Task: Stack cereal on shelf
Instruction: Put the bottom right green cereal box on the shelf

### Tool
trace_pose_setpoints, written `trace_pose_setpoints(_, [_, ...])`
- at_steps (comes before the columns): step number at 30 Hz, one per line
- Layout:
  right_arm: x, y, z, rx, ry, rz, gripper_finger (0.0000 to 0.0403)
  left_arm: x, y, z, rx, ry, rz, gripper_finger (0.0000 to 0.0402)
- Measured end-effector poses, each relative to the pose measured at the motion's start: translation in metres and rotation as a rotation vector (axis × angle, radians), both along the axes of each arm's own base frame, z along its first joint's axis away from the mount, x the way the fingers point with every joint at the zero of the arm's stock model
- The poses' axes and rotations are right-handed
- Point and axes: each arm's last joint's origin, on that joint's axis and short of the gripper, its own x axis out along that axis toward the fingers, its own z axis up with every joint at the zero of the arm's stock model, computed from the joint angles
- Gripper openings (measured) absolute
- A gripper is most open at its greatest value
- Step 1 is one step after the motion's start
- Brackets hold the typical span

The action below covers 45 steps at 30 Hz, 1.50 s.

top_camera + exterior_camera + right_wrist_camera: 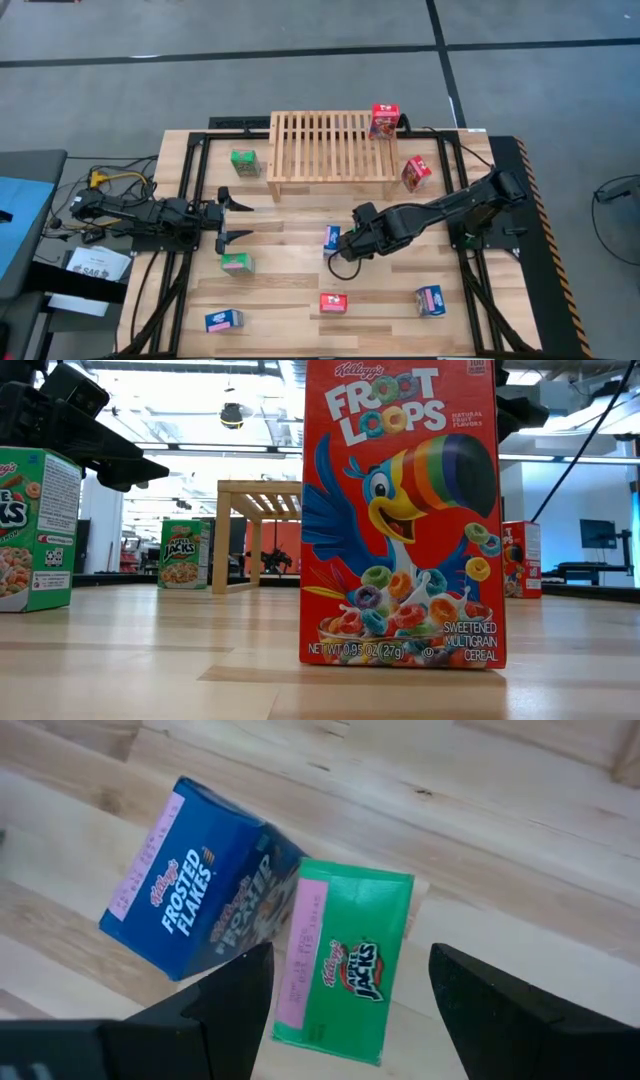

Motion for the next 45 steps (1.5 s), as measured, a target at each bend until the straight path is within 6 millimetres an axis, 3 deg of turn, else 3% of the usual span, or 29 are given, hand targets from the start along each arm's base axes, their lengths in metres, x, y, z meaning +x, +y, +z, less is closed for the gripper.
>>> trace_pose_setpoints(3, [0.001, 0.000, 0.000, 0.000, -0.002, 0.001, 0.0293, 0.000, 0.000, 0.000, 0.000, 0.000, 0.000, 0.0298])
trace_pose_setpoints(9, [0.012, 0.006, -0.024, -0.018, 0.051, 0.015, 0.0293, 0.000, 0.000, 0.000, 0.000, 0.000, 0.000, 0.0298])
trace_pose_setpoints(20, [0.009, 0.008, -0.026, 0.014, 0.097, 0.031, 0.0287, 0.000, 0.000, 0.000, 0.000, 0.000, 0.000, 0.0298])
trace_pose_setpoints(27, [0.009, 0.008, -0.026, 0.021, 0.103, 0.032, 0.0256, 0.000, 0.000, 0.000, 0.000, 0.000, 0.000, 0.0298])
trace_pose_setpoints(37, [0.010, 0.008, -0.026, 0.028, 0.098, 0.041, 0.0174, 0.000, 0.000, 0.000, 0.000, 0.000, 0.000, 0.0298])
trace_pose_setpoints(45, [0.007, 0.008, -0.020, 0.019, 0.143, 0.050, 0.0180, 0.000, 0.000, 0.000, 0.000, 0.000, 0.000, 0.0298])
